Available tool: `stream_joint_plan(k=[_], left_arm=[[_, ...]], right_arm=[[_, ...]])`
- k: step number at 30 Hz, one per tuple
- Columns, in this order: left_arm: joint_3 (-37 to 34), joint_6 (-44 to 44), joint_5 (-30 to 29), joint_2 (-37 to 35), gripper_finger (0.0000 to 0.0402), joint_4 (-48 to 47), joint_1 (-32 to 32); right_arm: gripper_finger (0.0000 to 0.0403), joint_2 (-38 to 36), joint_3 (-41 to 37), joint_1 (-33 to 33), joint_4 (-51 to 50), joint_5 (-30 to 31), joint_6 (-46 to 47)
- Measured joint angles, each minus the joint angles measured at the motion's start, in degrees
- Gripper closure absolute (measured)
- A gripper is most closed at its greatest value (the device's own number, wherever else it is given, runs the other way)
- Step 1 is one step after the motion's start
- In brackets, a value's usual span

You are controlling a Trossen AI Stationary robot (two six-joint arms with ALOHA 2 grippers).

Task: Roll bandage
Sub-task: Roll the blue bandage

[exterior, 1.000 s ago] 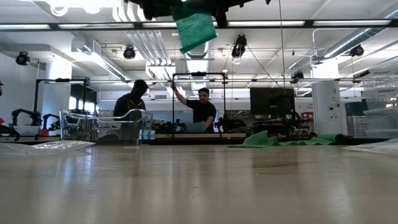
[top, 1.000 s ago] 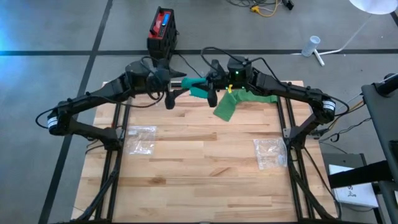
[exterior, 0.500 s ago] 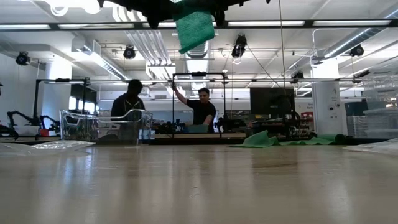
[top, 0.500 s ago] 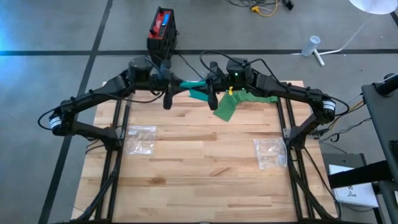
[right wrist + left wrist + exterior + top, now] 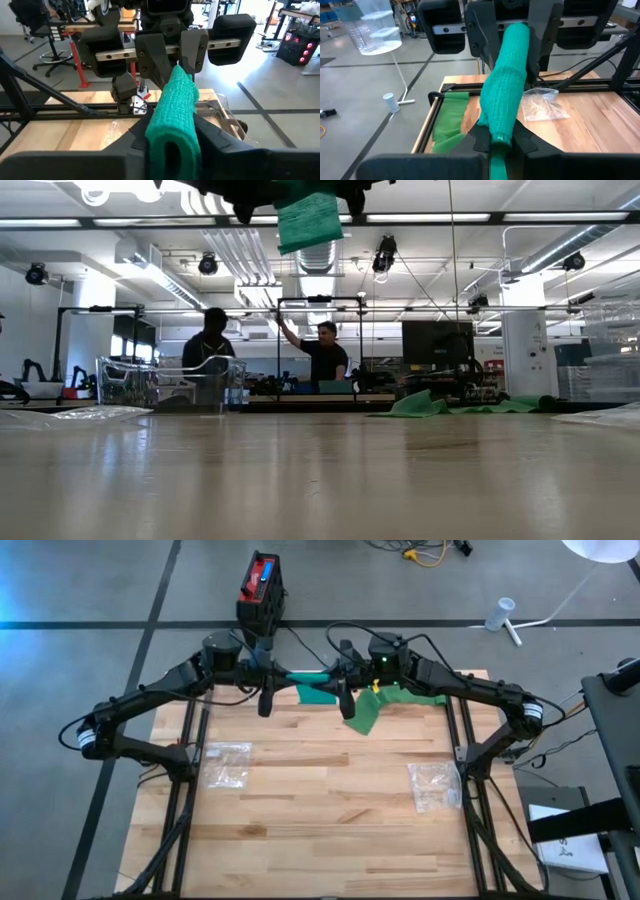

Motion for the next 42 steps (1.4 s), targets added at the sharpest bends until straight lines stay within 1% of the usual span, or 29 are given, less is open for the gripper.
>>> stream_joint_plan(k=[3,4,7,14,16,18,20,23,28,30,32,35,37,41,42], left_arm=[[0.00,-0.02,0.02,-0.24,0.0389,-0.76,0.00],[0.00,-0.02,0.03,-0.52,0.0389,-1.38,0.00],[0.00,-0.01,0.40,-1.70,0.0391,-2.71,0.00],[0.00,1.92,0.41,-4.18,0.0391,-3.43,-0.04],[0.00,3.56,0.28,-4.36,0.0383,-3.65,-0.04],[0.00,4.77,-0.09,-4.68,0.0366,-4.22,-0.03],[-0.04,6.84,-1.24,-5.37,0.0342,-5.39,0.19],[0.11,9.84,-2.19,-6.43,0.0302,-3.78,0.28],[-0.58,10.58,0.51,-6.36,0.0238,2.53,-0.49],[-0.81,10.56,2.74,-5.77,0.0219,5.68,-1.14],[-0.94,10.05,3.58,-4.69,0.0208,6.58,-2.10],[-1.06,9.18,4.01,-2.37,0.0210,8.23,-3.40],[-1.05,7.73,3.44,-1.19,0.0222,9.78,-3.54],[-0.96,6.71,-3.09,0.90,0.0272,9.62,-3.56],[-0.96,6.76,-3.45,1.19,0.0289,9.34,-3.56]], right_arm=[[0.0374,0.00,-0.02,0.00,0.06,0.34,-0.90],[0.0384,-0.13,-0.02,0.00,-0.15,0.29,-1.24],[0.0386,-0.88,-0.02,0.05,-1.58,0.39,-2.79],[0.0393,-1.11,0.02,0.21,-1.13,0.16,-4.00],[0.0393,-0.90,0.05,0.22,-1.23,0.14,-3.69],[0.0393,-0.74,0.07,0.17,-1.81,-0.02,-3.51],[0.0393,-1.11,0.03,0.00,-4.55,-0.18,-3.31],[0.0393,-1.29,0.00,-0.15,-4.42,0.08,-3.80],[0.0393,-1.29,-0.04,0.01,-3.86,0.41,-4.58],[0.0393,-1.27,-0.04,-0.07,-3.74,1.37,-4.90],[0.0393,-1.18,-0.04,-0.11,-3.59,3.34,-5.49],[0.0393,-0.99,-0.02,-0.02,-3.85,4.19,-5.94],[0.0393,-0.86,-0.02,-0.02,-4.04,4.86,-5.92],[0.0393,-0.85,-0.02,-0.04,-3.89,4.95,-5.92],[0.0393,-0.85,-0.02,-0.04,-3.89,4.97,-5.90]])
